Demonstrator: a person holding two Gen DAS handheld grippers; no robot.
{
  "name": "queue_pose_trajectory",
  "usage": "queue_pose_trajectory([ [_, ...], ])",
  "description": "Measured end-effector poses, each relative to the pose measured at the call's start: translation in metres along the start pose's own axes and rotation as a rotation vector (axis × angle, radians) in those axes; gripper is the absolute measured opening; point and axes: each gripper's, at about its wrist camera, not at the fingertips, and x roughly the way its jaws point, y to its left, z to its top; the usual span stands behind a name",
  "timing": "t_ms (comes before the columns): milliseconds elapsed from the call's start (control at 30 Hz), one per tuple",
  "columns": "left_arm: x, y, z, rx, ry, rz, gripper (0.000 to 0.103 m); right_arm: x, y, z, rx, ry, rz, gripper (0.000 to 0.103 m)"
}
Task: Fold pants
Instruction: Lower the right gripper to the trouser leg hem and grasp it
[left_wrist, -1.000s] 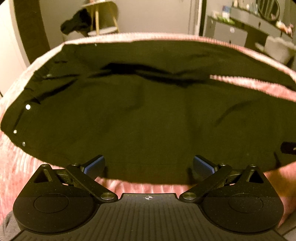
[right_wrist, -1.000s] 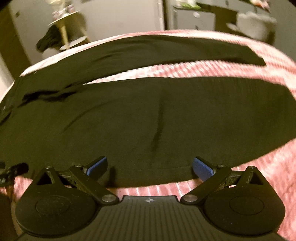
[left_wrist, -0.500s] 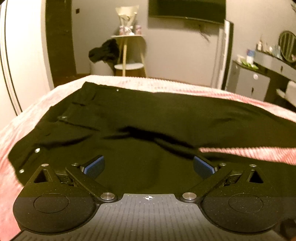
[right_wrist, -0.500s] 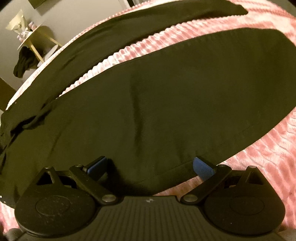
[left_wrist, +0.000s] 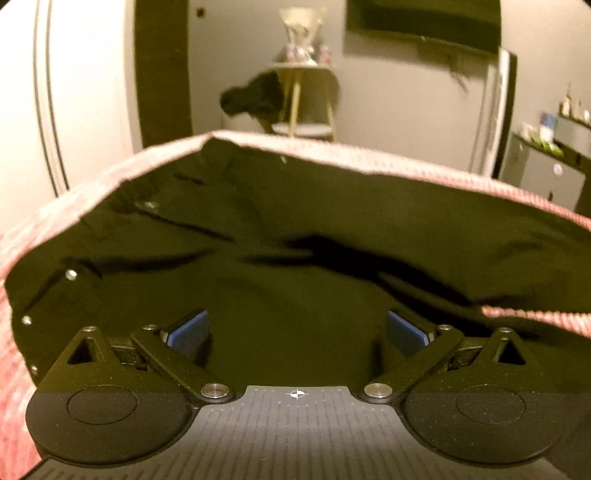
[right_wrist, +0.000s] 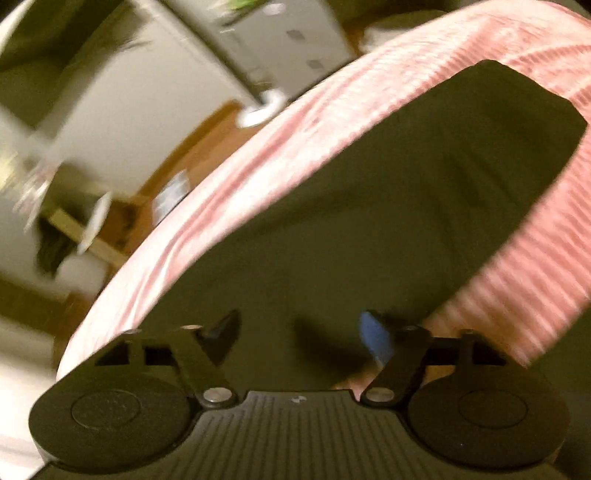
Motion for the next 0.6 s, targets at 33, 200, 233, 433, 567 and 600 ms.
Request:
queue_pose_trajectory([
  [33, 0.002, -0.001, -0.002, 0.002, 0.005, -0.007, 0.103, 0.014, 0.007, 0.011, 0.036, -0.011, -0.026, 0.064],
  [200, 0.015, -0.006, -0.007, 0.023, 0.036, -0.016, 0.103, 0.063, 0.029, 0.046, 0.113, -0.073, -0.141, 0.065],
  [233, 0.017, -0.007, -0.008, 0.031, 0.044, -0.019, 0.103, 0.071, 0.031, 0.053, 0.127, -0.062, -0.152, 0.066],
  [433, 0.02, -0.015, -0.012, 0.075, 0.058, -0.016, 0.103, 0.096, 0.037, 0.062, 0.098, -0.042, -0.228, 0.07],
  [567, 0.019, -0.017, -0.014, 0.086, 0.063, -0.012, 0.103, 0.088, 0.037, 0.048, 0.028, -0.079, -0.271, 0.023],
  [600, 0.02, -0.016, -0.013, 0.076, 0.067, -0.016, 0.103, 0.085, 0.032, 0.047, 0.02, -0.086, -0.263, 0.013],
])
